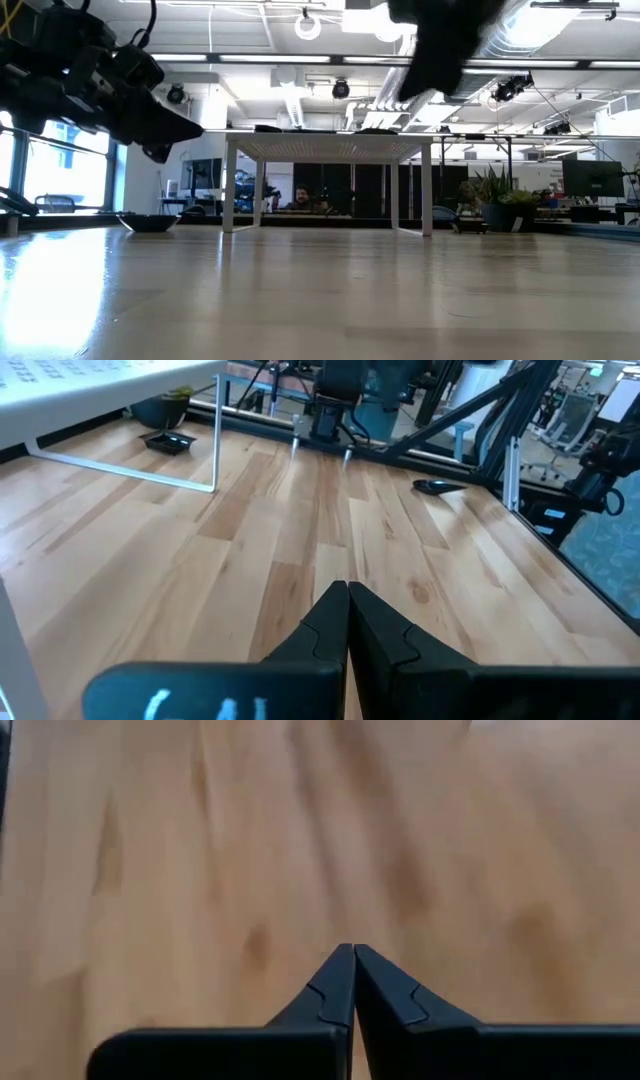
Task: Pick & Place Mini shaped plates
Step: Stack the drop shaped bowl on top of the drop shaped bowls on the shelf
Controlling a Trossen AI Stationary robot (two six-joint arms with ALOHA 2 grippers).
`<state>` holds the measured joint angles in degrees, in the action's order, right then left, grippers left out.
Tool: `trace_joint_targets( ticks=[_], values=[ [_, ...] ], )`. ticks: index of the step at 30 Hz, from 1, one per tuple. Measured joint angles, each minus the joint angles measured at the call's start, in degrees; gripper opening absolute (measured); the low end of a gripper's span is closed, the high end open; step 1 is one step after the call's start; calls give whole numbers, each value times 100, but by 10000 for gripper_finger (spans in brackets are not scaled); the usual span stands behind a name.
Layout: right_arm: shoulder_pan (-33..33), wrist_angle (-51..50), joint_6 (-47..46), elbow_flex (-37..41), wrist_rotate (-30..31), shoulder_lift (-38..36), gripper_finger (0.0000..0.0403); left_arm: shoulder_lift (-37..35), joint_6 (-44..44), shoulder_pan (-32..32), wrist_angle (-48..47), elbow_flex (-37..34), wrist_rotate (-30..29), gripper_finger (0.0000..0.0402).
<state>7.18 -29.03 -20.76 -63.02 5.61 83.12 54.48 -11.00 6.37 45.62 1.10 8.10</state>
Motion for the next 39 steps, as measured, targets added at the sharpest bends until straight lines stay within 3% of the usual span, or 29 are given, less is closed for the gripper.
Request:
trace_joint_targets(
  ticks=[4,10,16,21,28,39],
  values=[
    [1081,-241,-1775,346,336,-54,7,0,0,0,-77,0,-11,0],
    [2530,-488,-4699,718,256,-32,16,0,1,0,-82,0,-11,0],
    [3709,-1318,-7160,769,-23,-32,69,0,22,0,-82,0,-17,0],
    [4295,-1932,-8779,769,26,-4,107,0,24,-2,-76,1,-89,0],
    [4474,-2205,-9471,769,-646,601,106,0,24,-2,-75,0,-162,0],
    [4456,-2258,-9666,769,-662,1137,76,0,5,-2,-71,0,-168,0]
  ],
)
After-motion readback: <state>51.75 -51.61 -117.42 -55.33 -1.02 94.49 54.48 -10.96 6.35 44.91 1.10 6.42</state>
